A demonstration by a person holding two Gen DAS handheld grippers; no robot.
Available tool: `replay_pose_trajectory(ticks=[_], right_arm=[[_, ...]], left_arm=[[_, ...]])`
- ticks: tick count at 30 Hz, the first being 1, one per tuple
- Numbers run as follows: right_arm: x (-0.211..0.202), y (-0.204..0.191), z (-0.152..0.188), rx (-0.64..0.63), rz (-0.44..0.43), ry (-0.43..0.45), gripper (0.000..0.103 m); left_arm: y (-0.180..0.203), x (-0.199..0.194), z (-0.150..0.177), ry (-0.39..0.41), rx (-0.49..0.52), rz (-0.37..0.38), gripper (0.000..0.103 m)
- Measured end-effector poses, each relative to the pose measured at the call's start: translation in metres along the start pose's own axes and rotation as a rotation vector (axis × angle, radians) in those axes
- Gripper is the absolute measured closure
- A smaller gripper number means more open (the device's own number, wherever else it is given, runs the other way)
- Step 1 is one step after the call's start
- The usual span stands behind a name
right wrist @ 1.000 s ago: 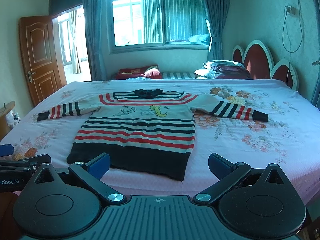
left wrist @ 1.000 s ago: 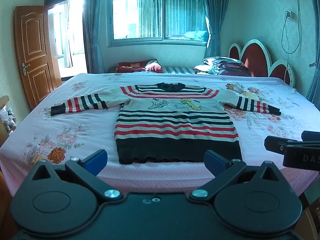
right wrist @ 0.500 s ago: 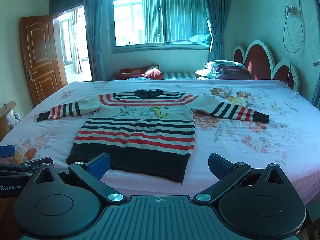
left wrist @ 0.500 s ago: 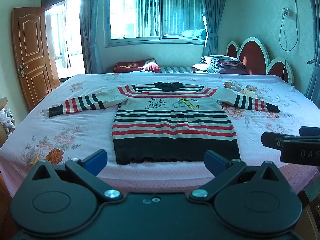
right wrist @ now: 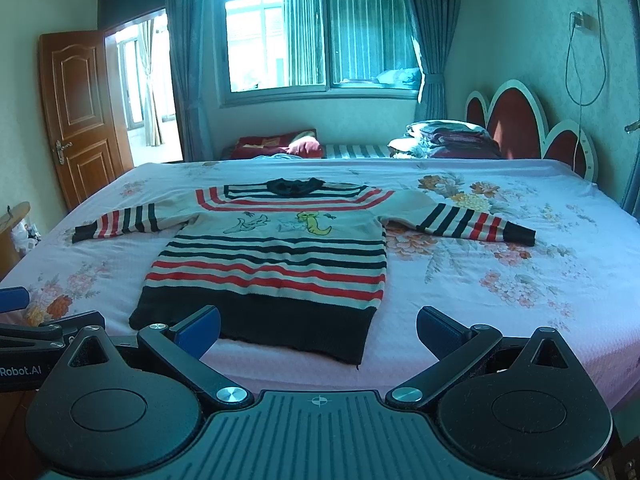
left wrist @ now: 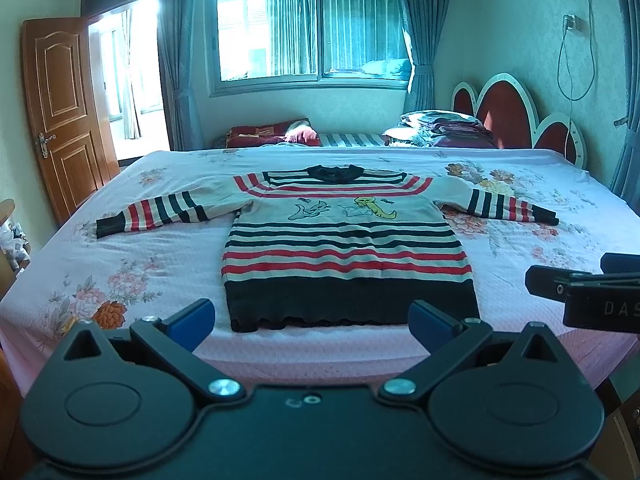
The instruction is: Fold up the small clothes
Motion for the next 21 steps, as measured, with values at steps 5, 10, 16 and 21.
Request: replay_pose_trajectory(ticks=[5,10,16,21], right_arm=[[-0.0005,0.0007,0.0001,-0.002,0.002,0.001,0.0],[-0.0013,0.0011,0.0004,-0.007,0.002,0.0,0.0],[0.0005,0.001,0.0011,0.0,0.0,-0.006,0.0],[0.0012,0.0008,0.0007,0.002,-0.003,-0.006,0.0]], left_arm=[[0.0006,0.0001,0.0001,0.002,0.0,-0.002,0.0],[0.0004,0.0007,-0.0012,0.005,0.0,-0.006,0.0],[-0.003,-0.0004,-0.0006,0.005,-0.002,-0.009,0.0],[-0.0063,0.0,0.0005,0.002,-0.003,-0.018,0.0]])
Point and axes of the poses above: each gripper's, at about its wrist camera, not at the fingertips, and x roughly the way its jaws point, y to its right, z to its underside, the point moved 3 cm from there along x, roughly the way its jaws point, and after that the axes turned 10 degrees about y, right-handed, at the moved point
